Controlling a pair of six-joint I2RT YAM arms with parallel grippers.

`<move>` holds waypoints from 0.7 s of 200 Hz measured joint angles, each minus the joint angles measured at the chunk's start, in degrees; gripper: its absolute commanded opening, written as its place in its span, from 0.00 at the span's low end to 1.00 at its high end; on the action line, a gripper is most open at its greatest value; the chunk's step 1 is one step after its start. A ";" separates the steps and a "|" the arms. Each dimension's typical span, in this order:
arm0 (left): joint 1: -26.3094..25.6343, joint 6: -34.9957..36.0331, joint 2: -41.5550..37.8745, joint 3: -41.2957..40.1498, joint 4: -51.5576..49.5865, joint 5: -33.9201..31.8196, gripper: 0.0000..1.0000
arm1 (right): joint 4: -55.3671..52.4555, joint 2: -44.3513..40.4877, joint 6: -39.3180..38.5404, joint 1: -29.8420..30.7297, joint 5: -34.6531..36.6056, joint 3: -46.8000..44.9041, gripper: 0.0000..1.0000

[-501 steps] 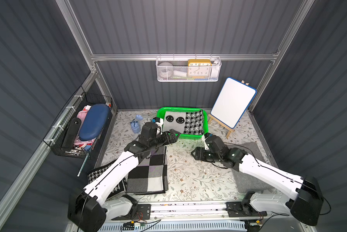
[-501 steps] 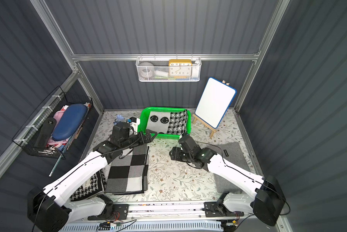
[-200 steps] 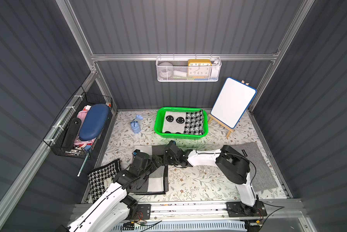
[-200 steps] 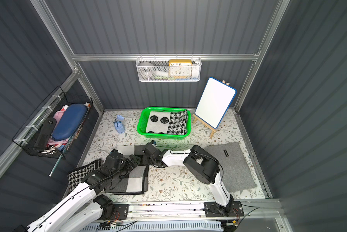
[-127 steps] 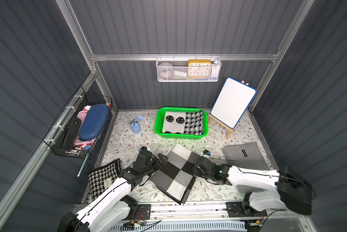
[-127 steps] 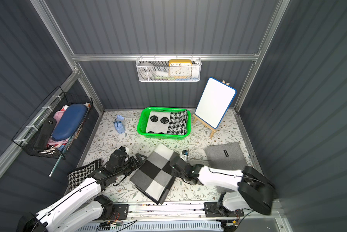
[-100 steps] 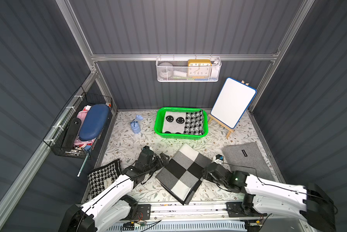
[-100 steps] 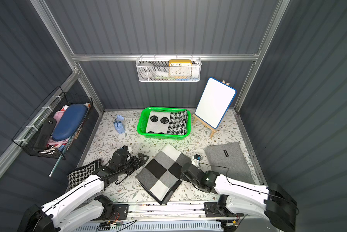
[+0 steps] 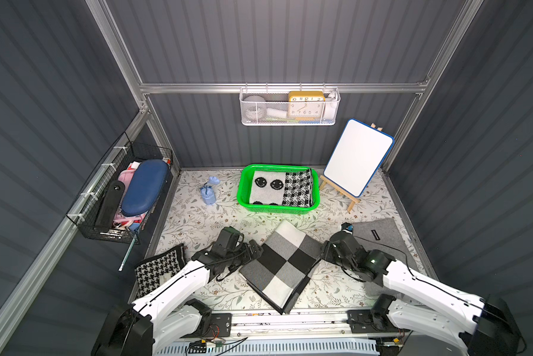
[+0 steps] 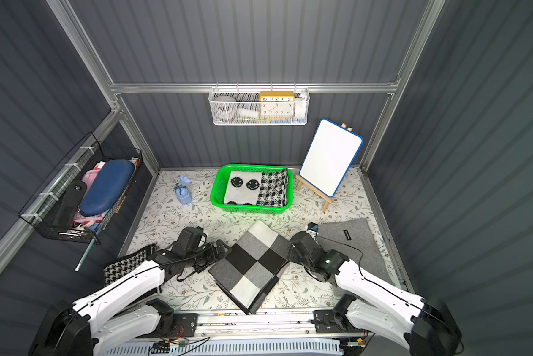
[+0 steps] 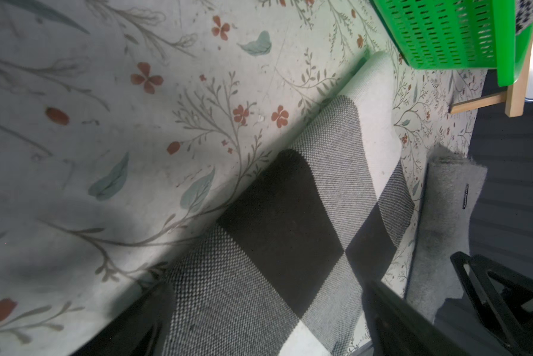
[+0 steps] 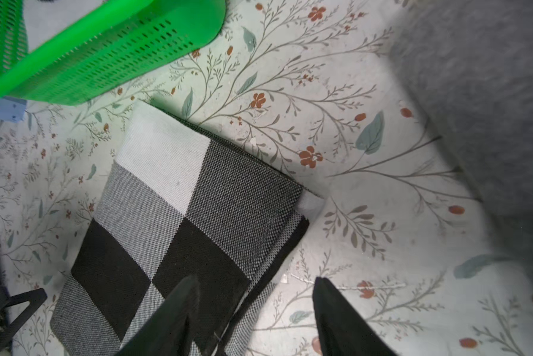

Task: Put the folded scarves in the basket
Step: Move the scarf to the center of the board.

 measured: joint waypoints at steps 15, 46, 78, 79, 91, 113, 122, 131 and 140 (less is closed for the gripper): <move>0.00 -0.09 -3.23 -0.92 -2.01 -0.33 0.99 | 1.20 5.38 -2.03 -0.28 -1.77 3.04 0.67; 0.00 -0.94 -7.63 -2.82 -4.81 -0.50 0.99 | 3.80 15.04 -5.35 -0.90 -5.77 7.96 0.66; 0.00 -2.32 -8.33 -5.55 -6.43 -0.26 0.96 | 4.92 22.75 -7.15 -1.11 -9.25 10.40 0.66; 0.00 -2.32 -8.33 -5.55 -6.43 -0.26 0.95 | 4.94 23.04 -7.19 -1.11 -9.38 10.49 0.66; 0.00 -2.78 -8.26 -6.23 -6.99 -0.24 0.92 | 5.07 25.03 -7.43 -1.11 -10.23 10.88 0.66; 0.00 -3.69 -7.87 -7.58 -6.64 0.31 0.86 | 4.74 27.89 -8.09 -1.11 -11.43 11.19 0.64; 0.00 -3.89 -7.65 -8.31 -6.14 0.83 0.80 | 4.81 28.20 -8.22 -1.11 -11.54 11.19 0.64; 0.00 -4.63 -7.32 -9.03 -5.25 1.49 0.75 | 4.83 28.09 -8.20 -1.11 -11.56 11.17 0.64; 0.00 -4.66 -7.04 -9.49 -3.87 2.12 0.67 | 5.03 27.87 -8.13 -1.11 -11.67 10.97 0.64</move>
